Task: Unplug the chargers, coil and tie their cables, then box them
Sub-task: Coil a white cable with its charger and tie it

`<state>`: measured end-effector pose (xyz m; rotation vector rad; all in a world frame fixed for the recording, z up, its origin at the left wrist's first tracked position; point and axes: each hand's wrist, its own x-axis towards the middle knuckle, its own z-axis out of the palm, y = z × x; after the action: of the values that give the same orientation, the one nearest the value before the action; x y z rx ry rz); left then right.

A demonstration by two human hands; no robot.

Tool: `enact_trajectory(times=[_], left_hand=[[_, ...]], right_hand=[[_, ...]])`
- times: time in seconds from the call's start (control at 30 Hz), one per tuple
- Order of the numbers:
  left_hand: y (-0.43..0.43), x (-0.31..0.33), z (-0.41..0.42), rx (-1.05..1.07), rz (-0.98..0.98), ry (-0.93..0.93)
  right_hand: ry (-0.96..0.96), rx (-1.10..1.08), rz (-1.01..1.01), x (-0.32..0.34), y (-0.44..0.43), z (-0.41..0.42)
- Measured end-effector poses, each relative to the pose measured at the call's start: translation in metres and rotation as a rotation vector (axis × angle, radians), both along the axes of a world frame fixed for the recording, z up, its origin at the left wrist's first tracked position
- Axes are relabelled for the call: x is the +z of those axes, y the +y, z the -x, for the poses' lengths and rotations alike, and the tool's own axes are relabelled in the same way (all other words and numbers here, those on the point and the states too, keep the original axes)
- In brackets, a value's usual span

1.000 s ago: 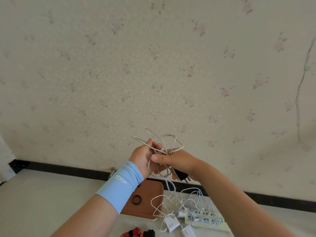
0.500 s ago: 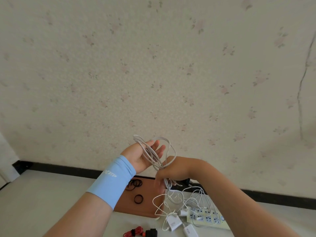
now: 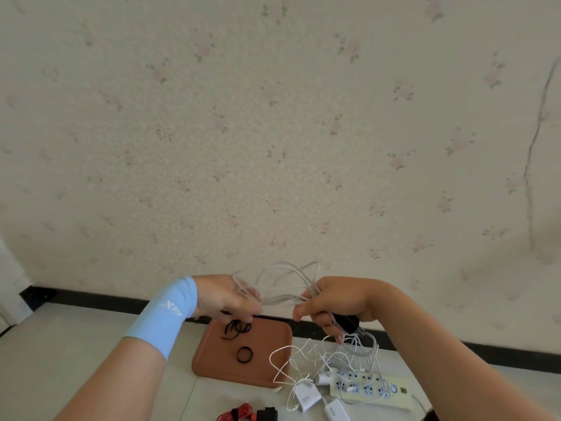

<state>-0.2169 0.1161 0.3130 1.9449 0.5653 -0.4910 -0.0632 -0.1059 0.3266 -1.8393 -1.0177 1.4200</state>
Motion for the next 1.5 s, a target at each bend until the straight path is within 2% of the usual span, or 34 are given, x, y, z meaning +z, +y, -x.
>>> enact_trajectory(times=[0.07, 0.13, 0.2, 0.27, 0.33, 0.43, 0.57, 0.7, 0.8, 0.93, 1.03, 1.1, 1.2, 1.33, 1.4, 1.5], left_hand=[[0.007, 0.002, 0.003, -0.097, -0.241, 0.194], [0.007, 0.011, 0.003, -0.134, -0.456, 0.229], [-0.007, 0.021, 0.001, -0.094, -0.56, 0.023], [-0.04, 0.03, -0.005, -0.111, -0.49, -0.361], [-0.074, 0.034, -0.014, -0.242, -0.425, -0.606], [-0.085, 0.024, -0.024, -0.265, -0.438, -0.601], [-0.062, 0.026, -0.024, -0.181, -0.642, -0.47], [-0.058, 0.023, -0.02, -0.119, -0.377, -0.424], [-0.066, 0.016, -0.024, -0.15, -0.344, -0.392], [-0.07, 0.013, -0.031, -0.063, -0.31, -0.386], [-0.07, 0.019, -0.036, -0.056, -0.116, -0.402], [-0.066, 0.022, -0.035, -0.051, -0.067, -0.355], [-0.055, 0.025, -0.033, -0.02, -0.088, -0.261], [-0.046, 0.031, -0.028, 0.014, -0.205, -0.226], [-0.043, 0.03, -0.025, 0.014, -0.164, -0.211], [-0.038, 0.025, -0.02, 0.066, -0.001, -0.227]], right_hand=[[-0.063, -0.004, 0.053, -0.005, 0.0, -0.001], [-0.14, 0.018, 0.115, -0.01, 0.002, 0.0], [-0.201, 0.058, 0.175, -0.013, 0.007, 0.003], [-0.205, 0.091, 0.19, -0.014, 0.014, 0.008], [-0.177, 0.139, 0.183, -0.011, 0.021, 0.013], [-0.185, 0.201, 0.146, -0.007, 0.023, 0.015], [-0.211, 0.163, 0.013, 0.001, 0.013, 0.008], [-0.208, 0.016, -0.115, 0.009, 0.004, -0.003], [-0.115, -0.006, -0.142, 0.009, 0.0, -0.005], [-0.064, -0.061, -0.235, 0.005, 0.001, -0.006], [-0.057, -0.163, -0.317, 0.006, 0.002, -0.009], [-0.081, -0.195, -0.341, 0.005, 0.003, -0.01], [-0.171, -0.171, -0.334, 0.004, 0.006, -0.007], [-0.299, -0.121, -0.246, 0.007, 0.009, -0.003], [-0.299, -0.054, -0.182, 0.007, 0.009, -0.002], [-0.302, -0.002, -0.143, 0.006, 0.011, 0.0]])
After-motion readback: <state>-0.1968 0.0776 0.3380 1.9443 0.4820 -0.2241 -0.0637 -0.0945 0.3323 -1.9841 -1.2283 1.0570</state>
